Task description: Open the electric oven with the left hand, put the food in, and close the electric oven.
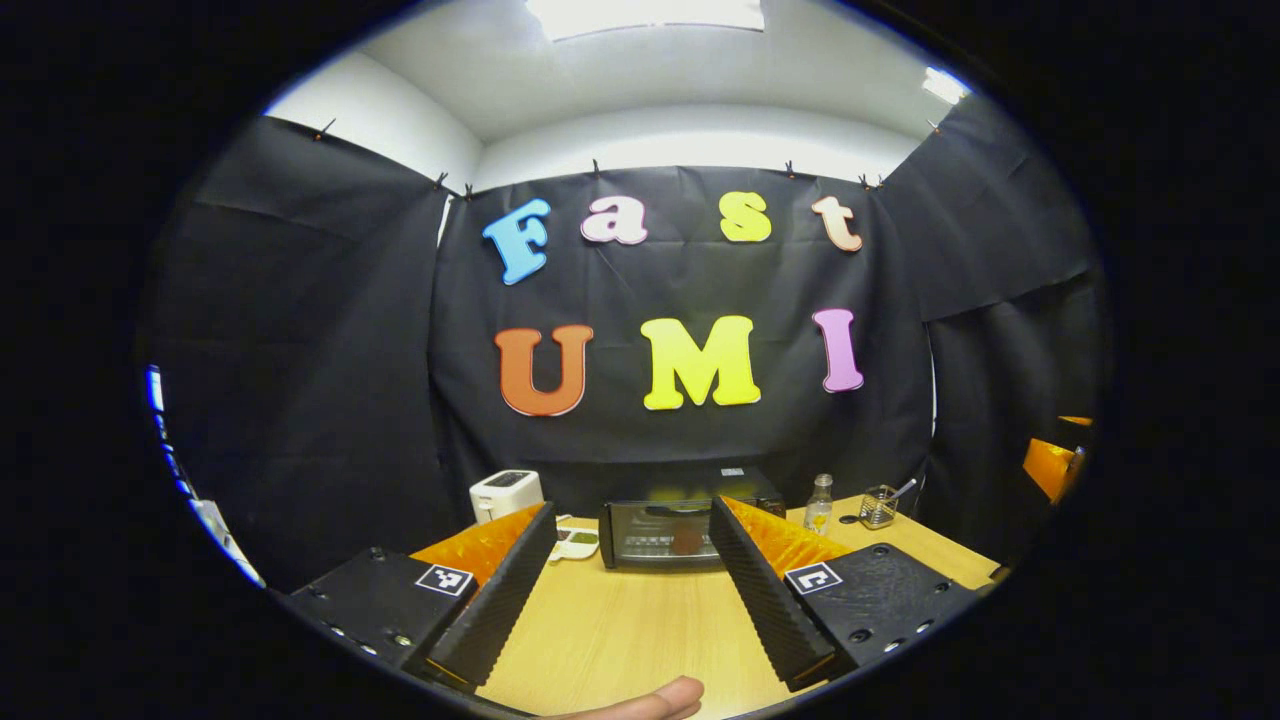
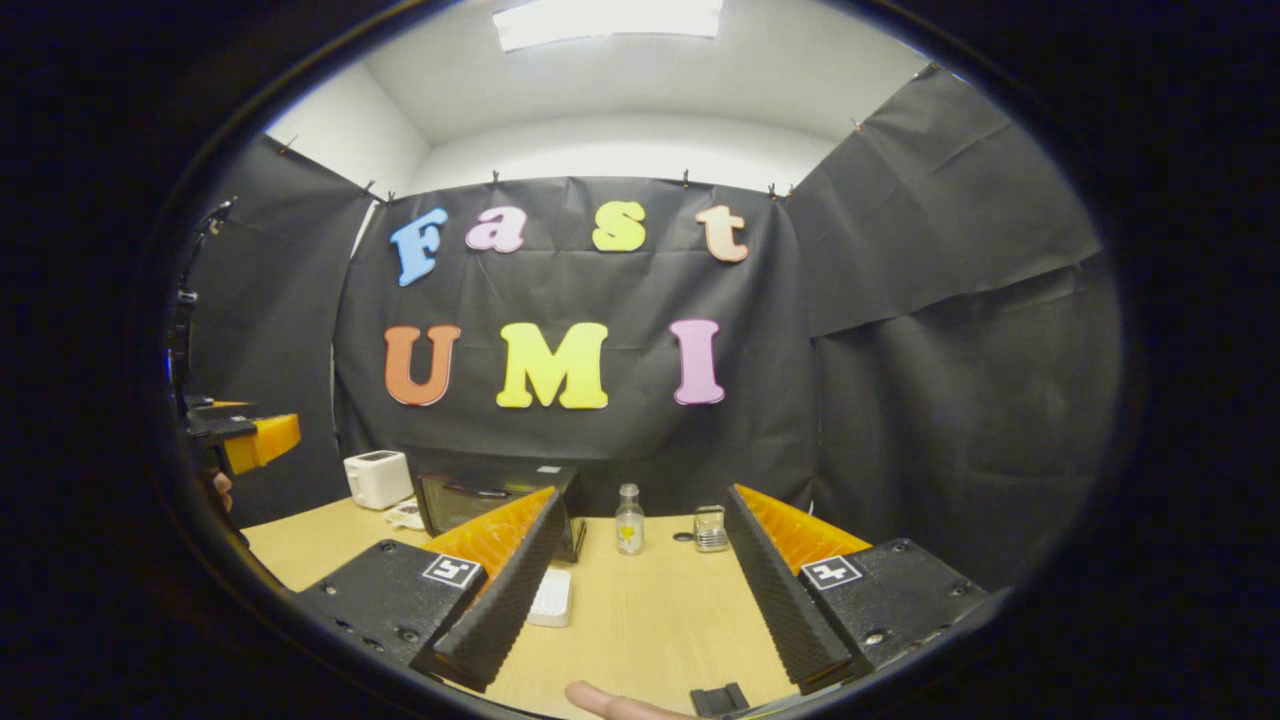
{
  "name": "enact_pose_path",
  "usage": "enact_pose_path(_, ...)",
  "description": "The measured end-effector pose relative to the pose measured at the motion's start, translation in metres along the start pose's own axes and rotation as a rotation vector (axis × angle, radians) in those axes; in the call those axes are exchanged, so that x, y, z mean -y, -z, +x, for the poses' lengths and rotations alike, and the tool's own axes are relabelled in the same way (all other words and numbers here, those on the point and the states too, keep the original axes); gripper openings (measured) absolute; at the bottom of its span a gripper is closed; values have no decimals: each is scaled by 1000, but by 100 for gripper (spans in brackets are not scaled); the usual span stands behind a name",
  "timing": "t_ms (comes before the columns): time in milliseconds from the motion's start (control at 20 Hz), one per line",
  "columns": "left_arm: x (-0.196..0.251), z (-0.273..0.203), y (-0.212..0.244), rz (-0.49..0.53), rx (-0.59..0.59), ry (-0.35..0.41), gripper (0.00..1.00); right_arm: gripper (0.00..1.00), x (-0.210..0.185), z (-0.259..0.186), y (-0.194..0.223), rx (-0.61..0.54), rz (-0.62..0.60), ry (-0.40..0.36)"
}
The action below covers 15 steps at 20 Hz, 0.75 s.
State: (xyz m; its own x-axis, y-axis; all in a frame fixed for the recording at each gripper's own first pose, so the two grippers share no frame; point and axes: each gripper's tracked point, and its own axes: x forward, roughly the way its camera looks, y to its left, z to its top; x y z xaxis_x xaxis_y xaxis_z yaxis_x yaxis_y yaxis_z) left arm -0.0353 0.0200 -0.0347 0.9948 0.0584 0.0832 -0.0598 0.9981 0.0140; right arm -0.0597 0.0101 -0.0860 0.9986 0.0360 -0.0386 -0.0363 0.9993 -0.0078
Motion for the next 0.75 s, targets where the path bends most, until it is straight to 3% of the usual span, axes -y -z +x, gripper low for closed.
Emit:
enact_pose_path(200, 5, -25, 3, -62, 9, 23, 97, 100, -3, -3, 6, -8, 6, -18)
enact_pose_path(750, 10, -29, 3, -51, 12, 60, 97, 100, 8, 3, 14, -30, 24, 2)
